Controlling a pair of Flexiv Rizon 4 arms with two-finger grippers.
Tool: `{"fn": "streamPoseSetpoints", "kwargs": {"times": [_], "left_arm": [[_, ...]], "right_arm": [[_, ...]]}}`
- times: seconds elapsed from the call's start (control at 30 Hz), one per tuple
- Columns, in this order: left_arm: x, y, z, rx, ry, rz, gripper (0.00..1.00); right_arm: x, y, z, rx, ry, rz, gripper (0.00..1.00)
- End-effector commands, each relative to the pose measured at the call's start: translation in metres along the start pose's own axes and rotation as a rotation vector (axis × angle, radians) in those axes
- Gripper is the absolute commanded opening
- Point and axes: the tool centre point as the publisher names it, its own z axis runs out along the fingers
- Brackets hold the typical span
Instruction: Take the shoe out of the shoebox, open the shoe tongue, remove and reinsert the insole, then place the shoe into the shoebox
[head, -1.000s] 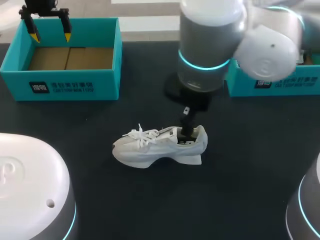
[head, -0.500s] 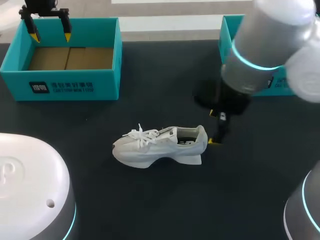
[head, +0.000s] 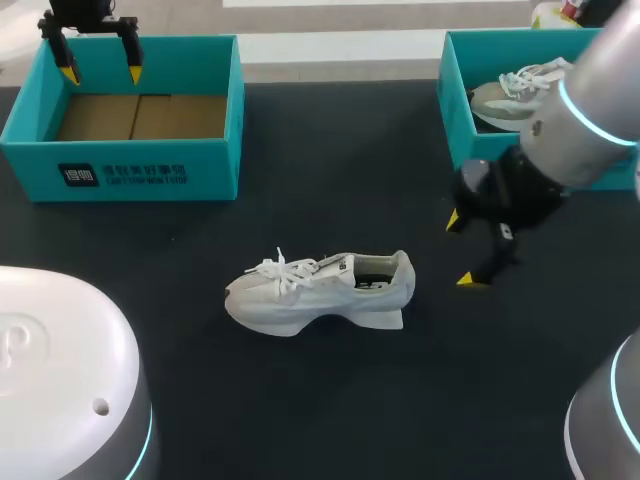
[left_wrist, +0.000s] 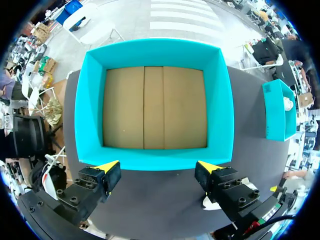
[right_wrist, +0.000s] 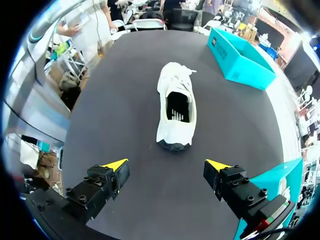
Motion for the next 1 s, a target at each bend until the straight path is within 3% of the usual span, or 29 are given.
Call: {"fn": "streamPoseSetpoints", "kwargs": {"times": [0.03,0.2,0.87,1.0], "left_arm": [[0.0,0.0,0.0,-0.001,-0.001,0.0,1.0],[0.0,0.0,0.0,-0.001,-0.001,0.0,1.0],[0.0,0.0,0.0,-0.001,-0.001,0.0,1.0],[0.0,0.0,0.0,-0.001,-0.001,0.0,1.0]], "right_arm": [[0.013,-0.009,0.003,-0.425,-0.049,-0.031,1.0],[0.015,-0.008,0.012,-0.411,-0.007,-0.047,1.0],[0.015,-0.008,0.012,-0.411,-0.007,-0.047,1.0],[0.014,-0.017,0.023,-0.41,-0.02,-0.094,1.0]]}}
